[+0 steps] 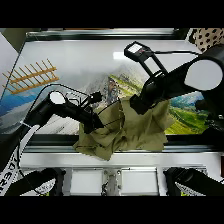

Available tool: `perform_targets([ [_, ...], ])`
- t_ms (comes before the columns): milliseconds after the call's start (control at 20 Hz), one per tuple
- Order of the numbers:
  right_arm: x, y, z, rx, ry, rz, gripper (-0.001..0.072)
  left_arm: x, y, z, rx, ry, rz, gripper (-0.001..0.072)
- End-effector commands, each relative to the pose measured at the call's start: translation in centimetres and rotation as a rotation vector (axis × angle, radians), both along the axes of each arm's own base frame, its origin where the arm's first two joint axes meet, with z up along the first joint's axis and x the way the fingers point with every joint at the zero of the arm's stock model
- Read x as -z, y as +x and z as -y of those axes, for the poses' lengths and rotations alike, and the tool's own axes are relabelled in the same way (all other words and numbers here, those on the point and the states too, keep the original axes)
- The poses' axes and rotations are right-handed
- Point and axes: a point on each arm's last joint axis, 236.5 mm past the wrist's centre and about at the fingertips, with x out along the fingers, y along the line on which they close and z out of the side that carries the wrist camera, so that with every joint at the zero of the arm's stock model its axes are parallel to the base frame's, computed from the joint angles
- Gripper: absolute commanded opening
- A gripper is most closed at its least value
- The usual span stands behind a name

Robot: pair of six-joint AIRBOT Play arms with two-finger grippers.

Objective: Fold the clothes and pants, and hang the long-sleeved shirts on hangers.

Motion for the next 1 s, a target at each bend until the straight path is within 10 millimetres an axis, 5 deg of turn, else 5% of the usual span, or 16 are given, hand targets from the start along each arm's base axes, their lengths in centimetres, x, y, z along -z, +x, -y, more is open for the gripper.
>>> perform_targets([
  [0, -0.1, 0.5, 1.0, -0.006, 0.004, -0.006, 0.0565, 0.0, 0.1, 0.0, -0.001, 0.0, 0.001, 0.001],
  [150, -0.6, 2.0, 1.2, -0.162, -0.041, 0.118, 0.0565, 0.0, 0.1, 0.0, -0.001, 0.0, 0.001, 0.001],
  [300, -1.3, 4.2, 4.1, -0.209, -0.034, 0.184, 0.0565, 0.0, 0.1, 0.0, -0.001, 0.001, 0.001, 0.001],
  [550, -3.3, 5.0, 7.8, -0.328, 0.294, 0.222, 0.0566, 0.0, 0.1, 0.0, -0.001, 0.001, 0.001, 0.001],
  [950, 1.5, 6.4, 15.4, -0.352, 0.579, 0.25, 0.0566, 0.0, 0.0, 0.0, -0.001, 0.0, 0.0, 0.001],
])
